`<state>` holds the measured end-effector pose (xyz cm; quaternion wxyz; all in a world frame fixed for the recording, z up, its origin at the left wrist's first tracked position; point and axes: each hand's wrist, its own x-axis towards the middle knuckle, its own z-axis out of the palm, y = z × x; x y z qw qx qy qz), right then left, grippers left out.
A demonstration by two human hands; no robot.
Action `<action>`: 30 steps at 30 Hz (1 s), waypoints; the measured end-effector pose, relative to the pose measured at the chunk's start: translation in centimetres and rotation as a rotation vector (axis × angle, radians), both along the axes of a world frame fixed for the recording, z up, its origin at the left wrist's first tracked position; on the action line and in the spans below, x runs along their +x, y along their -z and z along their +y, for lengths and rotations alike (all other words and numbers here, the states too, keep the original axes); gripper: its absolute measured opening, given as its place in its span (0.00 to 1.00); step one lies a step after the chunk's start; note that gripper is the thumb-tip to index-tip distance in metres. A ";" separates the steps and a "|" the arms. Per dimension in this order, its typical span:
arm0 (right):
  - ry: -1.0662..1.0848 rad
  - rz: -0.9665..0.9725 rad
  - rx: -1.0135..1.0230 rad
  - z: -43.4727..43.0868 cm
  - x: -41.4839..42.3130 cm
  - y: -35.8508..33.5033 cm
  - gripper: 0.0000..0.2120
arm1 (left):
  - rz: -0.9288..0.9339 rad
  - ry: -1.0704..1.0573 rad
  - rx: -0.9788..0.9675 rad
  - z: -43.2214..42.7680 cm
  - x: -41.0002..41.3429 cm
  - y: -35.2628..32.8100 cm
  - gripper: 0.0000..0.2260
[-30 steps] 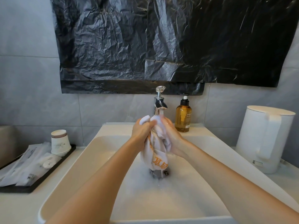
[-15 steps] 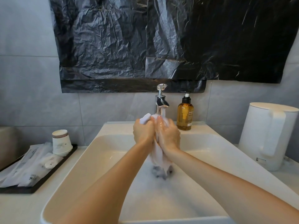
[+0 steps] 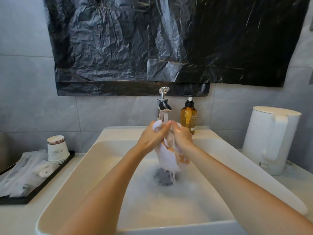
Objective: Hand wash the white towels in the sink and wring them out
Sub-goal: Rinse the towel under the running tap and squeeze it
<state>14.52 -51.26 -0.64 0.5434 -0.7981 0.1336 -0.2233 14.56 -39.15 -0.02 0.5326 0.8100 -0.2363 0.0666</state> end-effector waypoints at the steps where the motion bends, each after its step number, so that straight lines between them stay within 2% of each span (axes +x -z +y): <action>1: -0.002 0.035 0.038 -0.4 -0.1 -0.3 0.22 | 0.006 -0.010 0.041 -0.1 0.0 -0.1 0.22; 3: -0.020 0.092 0.081 -0.8 0.0 -0.7 0.27 | 0.054 -0.095 0.096 -0.2 -0.1 -0.4 0.17; 4: -0.041 0.114 0.098 -0.8 -0.1 -0.9 0.29 | 0.073 -0.105 0.104 -0.1 -0.1 -0.5 0.19; 7: -0.104 0.141 0.153 0.0 -0.2 -1.4 0.35 | 0.186 0.023 -0.077 0.4 -0.3 -0.5 0.24; 10: -0.155 0.072 0.117 0.5 -0.2 -1.5 0.29 | 0.357 0.115 -0.270 0.9 -0.2 -0.6 0.41; 11: -0.174 0.062 0.092 0.4 -0.3 -1.3 0.25 | 0.375 0.145 -0.257 1.0 0.0 -0.6 0.41; 13: -0.227 0.068 0.067 0.2 -0.8 -1.1 0.15 | 0.380 0.183 -0.212 1.2 0.0 -0.7 0.32; 15: -0.275 0.044 0.029 0.1 -1.3 -1.0 0.14 | 0.360 0.171 -0.248 1.0 0.1 -0.7 0.18; 17: -0.313 0.022 0.008 0.3 -1.7 -1.0 0.14 | 0.286 0.039 -0.321 0.5 -0.2 -0.7 0.01; 19: -0.345 -0.001 -0.005 0.8 -1.9 -1.1 0.15 | 0.231 -0.106 -0.428 0.3 0.1 -0.5 0.06; 20: -0.376 -0.009 0.005 1.1 -2.0 -1.0 0.15 | 0.239 -0.179 -0.504 0.4 0.2 -0.5 0.03; 23: -0.514 -0.063 -0.023 1.9 -2.3 -0.8 0.20 | 0.267 -0.349 -0.656 1.1 1.0 -0.3 0.15; 25: -0.595 -0.030 -0.070 1.9 -2.1 -0.4 0.28 | 0.259 -0.397 -0.745 1.6 1.0 -0.6 0.11; 27: -0.673 0.109 0.045 2.1 -2.1 -0.2 0.36 | 0.308 -0.406 -0.861 2.0 0.9 -0.9 0.02; 29: -0.637 0.176 0.239 3.1 -2.0 0.1 0.47 | 0.368 -0.358 -0.879 2.3 1.2 -0.7 0.08; 30: -0.548 0.147 0.289 3.6 -1.9 0.2 0.48 | 0.396 -0.294 -0.856 2.3 1.6 -0.5 0.06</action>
